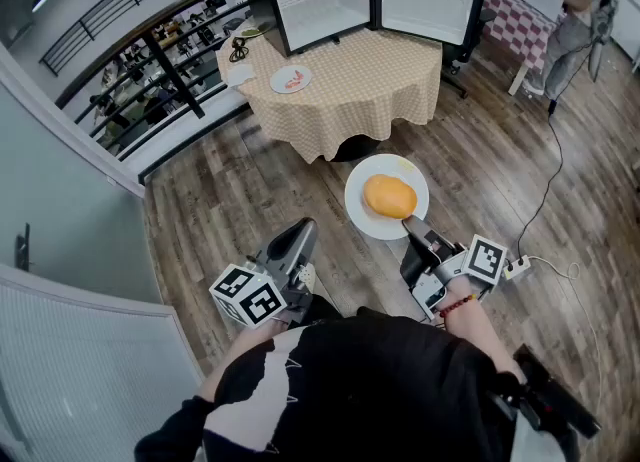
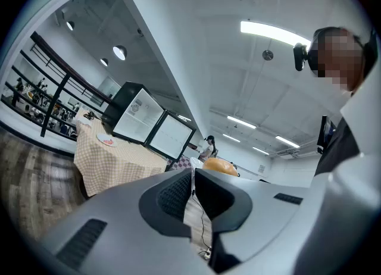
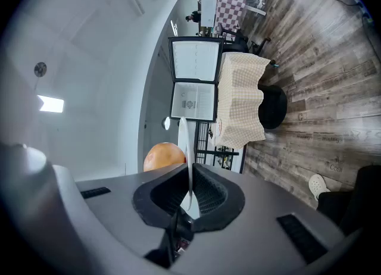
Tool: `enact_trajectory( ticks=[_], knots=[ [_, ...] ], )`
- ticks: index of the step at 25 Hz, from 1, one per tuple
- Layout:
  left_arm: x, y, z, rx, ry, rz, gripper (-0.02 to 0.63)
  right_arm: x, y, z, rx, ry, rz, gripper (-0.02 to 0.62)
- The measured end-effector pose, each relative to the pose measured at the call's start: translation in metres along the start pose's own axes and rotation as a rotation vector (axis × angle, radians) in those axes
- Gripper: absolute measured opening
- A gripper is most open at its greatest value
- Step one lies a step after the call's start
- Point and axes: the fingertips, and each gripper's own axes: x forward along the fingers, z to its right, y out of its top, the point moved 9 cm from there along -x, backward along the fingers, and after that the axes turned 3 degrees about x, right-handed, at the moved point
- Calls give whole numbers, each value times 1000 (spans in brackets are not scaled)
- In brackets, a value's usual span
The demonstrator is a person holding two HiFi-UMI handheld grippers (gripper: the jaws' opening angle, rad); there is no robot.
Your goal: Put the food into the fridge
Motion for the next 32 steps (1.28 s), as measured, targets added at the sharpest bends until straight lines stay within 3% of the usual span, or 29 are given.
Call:
enact_trajectory(
  ticks=[12, 23, 32],
  knots=[
    [-1, 5, 5, 4, -7, -2, 29, 0, -2, -5, -3, 12, 5, 26],
    [-2, 1, 8, 39, -18, -18, 29, 2, -3, -1, 37, 74, 38, 26],
    [25, -6, -4, 23, -51, -25, 29, 4, 12, 10, 22, 50, 52, 26]
  ],
)
